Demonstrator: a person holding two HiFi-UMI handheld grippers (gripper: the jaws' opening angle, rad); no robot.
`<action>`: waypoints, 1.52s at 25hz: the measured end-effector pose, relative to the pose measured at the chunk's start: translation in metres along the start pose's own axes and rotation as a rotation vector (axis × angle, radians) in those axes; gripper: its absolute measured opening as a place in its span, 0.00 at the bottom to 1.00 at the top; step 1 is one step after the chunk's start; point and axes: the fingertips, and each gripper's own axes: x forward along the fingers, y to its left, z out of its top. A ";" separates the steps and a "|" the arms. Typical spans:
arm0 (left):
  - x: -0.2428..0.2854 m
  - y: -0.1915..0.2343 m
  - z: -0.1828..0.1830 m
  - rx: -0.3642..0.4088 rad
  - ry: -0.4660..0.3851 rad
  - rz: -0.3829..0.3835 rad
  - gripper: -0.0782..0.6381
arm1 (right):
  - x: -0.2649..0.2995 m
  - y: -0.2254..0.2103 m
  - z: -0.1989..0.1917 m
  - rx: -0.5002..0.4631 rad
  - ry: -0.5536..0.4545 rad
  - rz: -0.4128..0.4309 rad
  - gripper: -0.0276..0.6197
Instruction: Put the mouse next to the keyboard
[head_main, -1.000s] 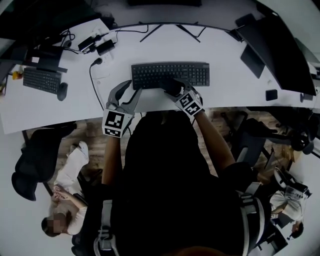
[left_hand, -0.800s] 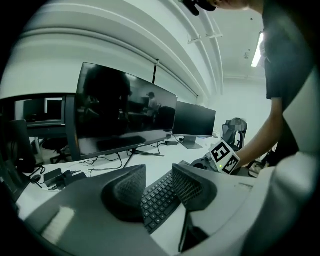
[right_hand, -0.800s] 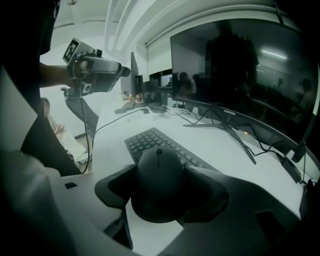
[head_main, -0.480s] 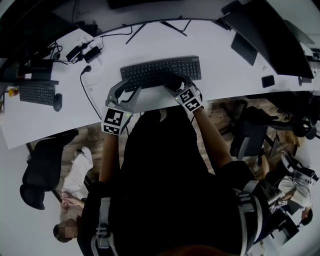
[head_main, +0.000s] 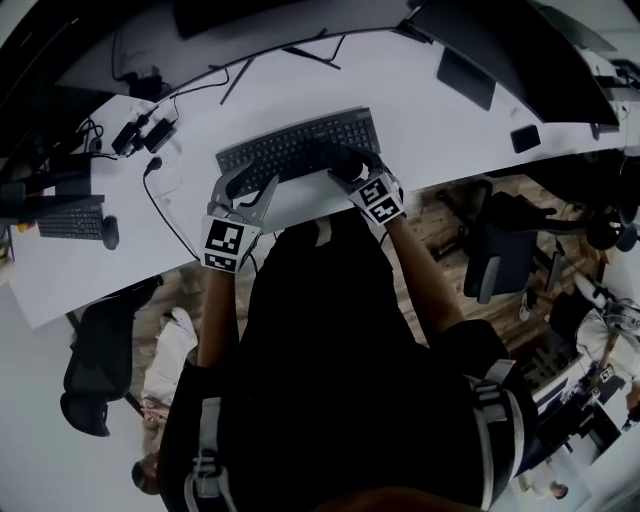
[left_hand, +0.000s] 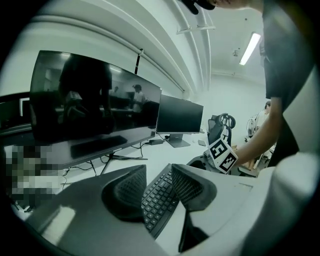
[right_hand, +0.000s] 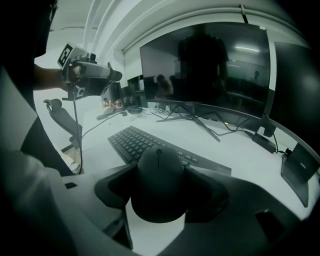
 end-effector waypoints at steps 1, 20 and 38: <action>0.005 -0.002 0.004 0.001 -0.002 -0.005 0.33 | -0.003 -0.004 -0.002 0.006 0.001 -0.005 0.50; 0.062 -0.038 0.036 -0.002 0.004 -0.019 0.33 | -0.044 -0.067 -0.026 0.056 -0.008 -0.039 0.50; 0.105 -0.064 0.056 0.003 0.035 0.028 0.33 | -0.055 -0.130 -0.054 0.109 -0.031 -0.059 0.50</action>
